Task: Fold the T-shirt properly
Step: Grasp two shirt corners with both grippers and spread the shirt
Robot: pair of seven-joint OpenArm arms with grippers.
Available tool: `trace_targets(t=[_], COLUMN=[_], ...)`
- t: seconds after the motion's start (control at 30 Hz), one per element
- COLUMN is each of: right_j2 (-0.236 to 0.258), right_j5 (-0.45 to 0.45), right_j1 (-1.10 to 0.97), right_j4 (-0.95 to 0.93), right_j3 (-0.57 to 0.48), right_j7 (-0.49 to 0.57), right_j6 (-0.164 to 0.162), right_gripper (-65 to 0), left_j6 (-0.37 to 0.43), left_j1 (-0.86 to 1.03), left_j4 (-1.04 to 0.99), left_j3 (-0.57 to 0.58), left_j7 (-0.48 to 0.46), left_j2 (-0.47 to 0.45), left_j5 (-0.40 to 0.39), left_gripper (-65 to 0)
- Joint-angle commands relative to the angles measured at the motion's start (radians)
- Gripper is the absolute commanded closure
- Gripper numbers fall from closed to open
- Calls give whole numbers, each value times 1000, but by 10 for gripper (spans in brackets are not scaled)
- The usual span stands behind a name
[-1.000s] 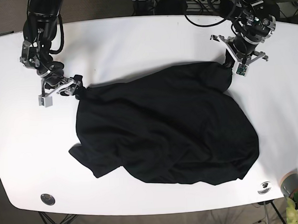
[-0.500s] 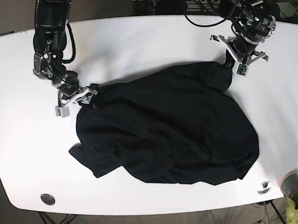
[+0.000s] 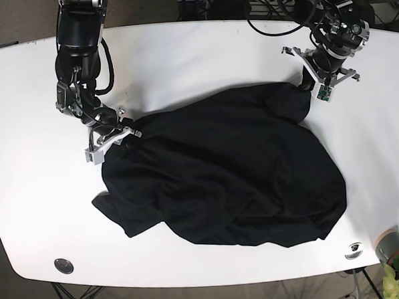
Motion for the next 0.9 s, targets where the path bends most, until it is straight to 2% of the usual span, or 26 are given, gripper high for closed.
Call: trace_targets(t=[0.0, 0.13, 0.33, 0.53, 0.73, 0.8, 0.83, 0.87], right_j2=[25, 66, 123, 149, 152, 149, 147, 144], right_j5=[21, 21, 28, 28, 28, 28, 28, 28], right_j1=[16, 2, -58, -176, -268, -288, -292, -295], right_j4=[41, 66, 142, 293, 389, 406, 409, 409], right_j3=[8, 8, 77, 184, 224, 224, 224, 224], right_j7=[14, 14, 9, 6, 6, 6, 6, 6], right_j6=[14, 14, 14, 14, 14, 14, 14, 14], right_gripper=[-27, -21, -21, -21, -21, -21, -21, -21], left_j6=[-1, -1, -1, -1, -1, -1, -1, -1], left_j1=[-6, -46, -61, -61, -72, -78, -81, -83], left_j4=[40, 45, 45, 43, 40, 37, 36, 36], left_j3=[-1, 5, 106, 174, 181, 181, 178, 177], left_j7=[-22, -15, -15, -15, -15, -15, -15, -15], left_j2=[-9, -3, -25, -61, -64, -66, -68, -78], left_j5=[-22, -24, -18, -16, -15, -15, -15, -15], left_gripper=[0, 0, 0, 0, 0, -53, -100, -174])
